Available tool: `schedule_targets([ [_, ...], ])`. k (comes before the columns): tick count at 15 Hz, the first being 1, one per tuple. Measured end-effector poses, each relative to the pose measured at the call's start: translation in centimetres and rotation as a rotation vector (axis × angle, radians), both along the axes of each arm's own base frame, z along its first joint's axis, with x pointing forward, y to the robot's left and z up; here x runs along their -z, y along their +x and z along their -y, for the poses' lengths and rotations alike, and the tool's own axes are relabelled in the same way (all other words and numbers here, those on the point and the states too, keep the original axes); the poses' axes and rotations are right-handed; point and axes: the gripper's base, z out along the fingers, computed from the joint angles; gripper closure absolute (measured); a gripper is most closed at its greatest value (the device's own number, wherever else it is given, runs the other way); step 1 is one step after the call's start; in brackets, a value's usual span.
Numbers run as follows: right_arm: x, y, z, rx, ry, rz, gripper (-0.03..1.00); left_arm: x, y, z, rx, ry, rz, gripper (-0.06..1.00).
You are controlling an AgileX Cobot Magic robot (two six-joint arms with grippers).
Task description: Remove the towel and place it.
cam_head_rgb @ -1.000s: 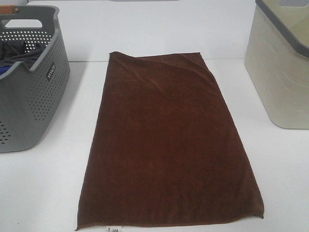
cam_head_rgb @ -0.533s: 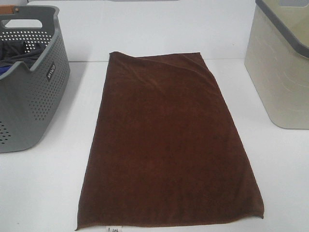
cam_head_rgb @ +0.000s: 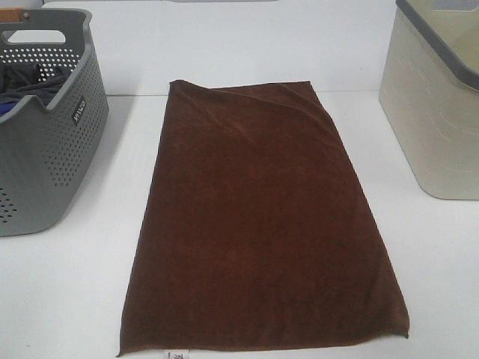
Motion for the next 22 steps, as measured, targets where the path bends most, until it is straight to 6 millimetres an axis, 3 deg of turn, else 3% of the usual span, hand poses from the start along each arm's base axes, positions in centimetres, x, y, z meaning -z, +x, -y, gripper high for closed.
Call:
schedule_targets([
  [7, 0.0, 0.0, -0.1, 0.055, 0.016, 0.004, 0.30, 0.0, 0.0, 0.2, 0.013, -0.019, 0.000, 0.23],
  [10, 0.0, -1.4, -0.1, 0.054, 0.018, 0.091, 0.30, 0.0, 0.0, 0.7, 0.085, -0.005, 0.003, 0.23],
  [22, 0.0, -1.4, -0.1, 0.053, 0.020, 0.094, 0.30, 0.0, 0.0, 0.9, 0.106, -0.007, 0.005, 0.23],
])
